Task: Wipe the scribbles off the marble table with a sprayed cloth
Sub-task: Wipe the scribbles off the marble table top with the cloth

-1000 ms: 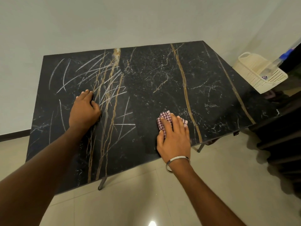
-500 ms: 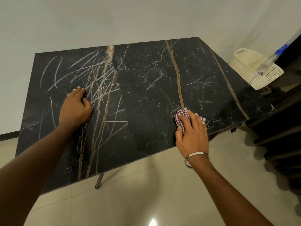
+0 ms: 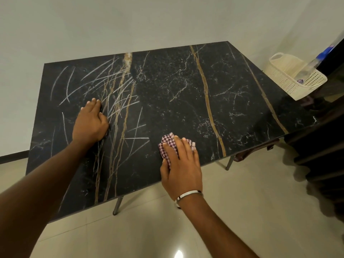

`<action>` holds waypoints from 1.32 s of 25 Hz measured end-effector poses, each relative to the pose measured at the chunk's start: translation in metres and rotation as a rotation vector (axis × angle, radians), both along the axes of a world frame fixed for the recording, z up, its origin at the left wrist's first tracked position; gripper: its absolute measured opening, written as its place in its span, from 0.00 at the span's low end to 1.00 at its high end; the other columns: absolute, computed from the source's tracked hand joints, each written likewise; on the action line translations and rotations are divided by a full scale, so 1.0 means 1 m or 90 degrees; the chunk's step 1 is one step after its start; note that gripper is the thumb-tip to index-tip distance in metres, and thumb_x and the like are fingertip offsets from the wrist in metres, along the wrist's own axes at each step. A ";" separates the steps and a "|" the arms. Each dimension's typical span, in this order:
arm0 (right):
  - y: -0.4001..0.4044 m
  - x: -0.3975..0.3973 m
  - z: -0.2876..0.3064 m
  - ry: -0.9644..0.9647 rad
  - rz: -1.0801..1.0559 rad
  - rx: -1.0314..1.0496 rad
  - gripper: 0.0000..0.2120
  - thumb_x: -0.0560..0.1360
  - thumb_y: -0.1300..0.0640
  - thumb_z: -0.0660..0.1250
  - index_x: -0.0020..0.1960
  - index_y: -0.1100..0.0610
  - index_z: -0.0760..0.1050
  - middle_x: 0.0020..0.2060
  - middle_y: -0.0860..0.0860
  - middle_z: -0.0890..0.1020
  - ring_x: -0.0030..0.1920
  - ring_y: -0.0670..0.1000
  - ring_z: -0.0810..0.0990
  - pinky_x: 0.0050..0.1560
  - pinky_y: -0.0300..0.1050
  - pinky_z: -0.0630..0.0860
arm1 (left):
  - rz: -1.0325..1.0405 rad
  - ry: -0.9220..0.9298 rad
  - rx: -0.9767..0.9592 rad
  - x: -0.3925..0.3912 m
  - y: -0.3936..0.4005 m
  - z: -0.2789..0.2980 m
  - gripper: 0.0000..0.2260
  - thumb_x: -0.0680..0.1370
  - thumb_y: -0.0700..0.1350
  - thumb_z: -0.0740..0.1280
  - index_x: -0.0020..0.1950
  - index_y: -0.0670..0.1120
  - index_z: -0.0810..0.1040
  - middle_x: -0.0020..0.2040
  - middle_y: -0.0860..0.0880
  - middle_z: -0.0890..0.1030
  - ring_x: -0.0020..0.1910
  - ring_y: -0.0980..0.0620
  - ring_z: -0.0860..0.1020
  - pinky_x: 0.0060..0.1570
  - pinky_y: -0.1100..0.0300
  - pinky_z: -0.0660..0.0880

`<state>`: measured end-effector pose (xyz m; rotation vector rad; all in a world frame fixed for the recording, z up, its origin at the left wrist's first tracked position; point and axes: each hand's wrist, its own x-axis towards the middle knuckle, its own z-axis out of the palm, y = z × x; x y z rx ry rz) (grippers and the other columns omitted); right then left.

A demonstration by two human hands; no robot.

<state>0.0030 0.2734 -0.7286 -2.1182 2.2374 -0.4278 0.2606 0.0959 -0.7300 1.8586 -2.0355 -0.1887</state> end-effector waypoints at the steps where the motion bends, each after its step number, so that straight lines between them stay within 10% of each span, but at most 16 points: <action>1: 0.000 -0.007 0.000 -0.004 0.001 0.004 0.24 0.77 0.44 0.48 0.71 0.45 0.64 0.74 0.50 0.65 0.75 0.56 0.60 0.74 0.57 0.57 | -0.001 0.000 0.001 0.001 0.000 0.000 0.24 0.81 0.46 0.53 0.77 0.40 0.58 0.77 0.40 0.60 0.77 0.44 0.57 0.76 0.48 0.52; 33: 0.004 0.093 -0.001 0.016 -0.028 0.002 0.25 0.77 0.43 0.49 0.70 0.47 0.67 0.73 0.51 0.67 0.74 0.56 0.63 0.72 0.58 0.60 | 0.002 0.001 0.013 0.095 -0.017 -0.001 0.28 0.78 0.49 0.49 0.77 0.39 0.59 0.77 0.40 0.60 0.77 0.43 0.56 0.76 0.49 0.50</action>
